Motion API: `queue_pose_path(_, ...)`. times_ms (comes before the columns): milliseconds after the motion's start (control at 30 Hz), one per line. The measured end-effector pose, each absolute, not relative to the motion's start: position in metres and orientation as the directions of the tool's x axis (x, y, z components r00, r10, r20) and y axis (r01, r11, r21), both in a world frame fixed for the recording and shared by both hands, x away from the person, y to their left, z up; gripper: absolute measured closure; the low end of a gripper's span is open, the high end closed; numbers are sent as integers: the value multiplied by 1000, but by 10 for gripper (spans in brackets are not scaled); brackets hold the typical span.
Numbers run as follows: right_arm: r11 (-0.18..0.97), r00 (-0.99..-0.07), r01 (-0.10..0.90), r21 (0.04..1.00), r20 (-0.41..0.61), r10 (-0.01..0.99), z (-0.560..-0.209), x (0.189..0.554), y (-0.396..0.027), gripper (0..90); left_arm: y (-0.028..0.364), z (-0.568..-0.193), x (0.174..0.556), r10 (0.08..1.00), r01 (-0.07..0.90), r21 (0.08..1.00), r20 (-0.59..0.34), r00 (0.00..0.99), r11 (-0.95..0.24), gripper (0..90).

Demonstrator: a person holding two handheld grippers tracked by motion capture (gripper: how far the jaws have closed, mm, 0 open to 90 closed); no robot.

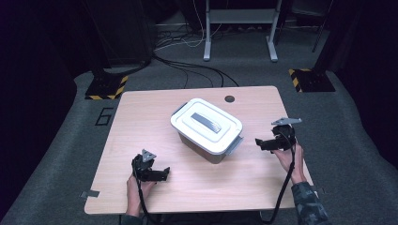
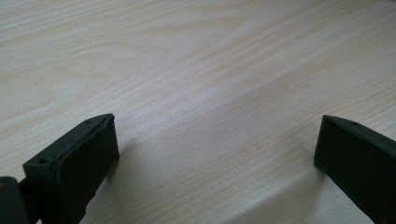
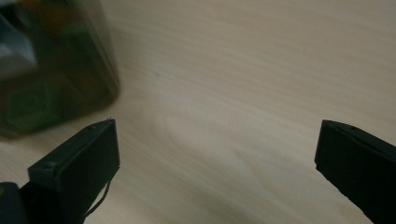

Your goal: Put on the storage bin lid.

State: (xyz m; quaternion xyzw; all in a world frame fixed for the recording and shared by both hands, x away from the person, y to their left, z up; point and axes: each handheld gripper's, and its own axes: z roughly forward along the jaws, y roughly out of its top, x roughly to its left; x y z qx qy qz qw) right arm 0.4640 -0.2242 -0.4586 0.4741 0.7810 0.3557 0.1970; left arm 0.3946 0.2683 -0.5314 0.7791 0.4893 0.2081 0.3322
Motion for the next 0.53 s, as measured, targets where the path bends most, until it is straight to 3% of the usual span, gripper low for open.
queue_pose_path(233,271,-434,647,713,52,899,-507,452,-237,0,268,-531,395,901,624,721,-1,435,-300,0)
queue_pose_path(533,269,-381,660,702,4,925,-527,442,-245,0,268,-531,395,901,624,721,-1,435,-300,0)
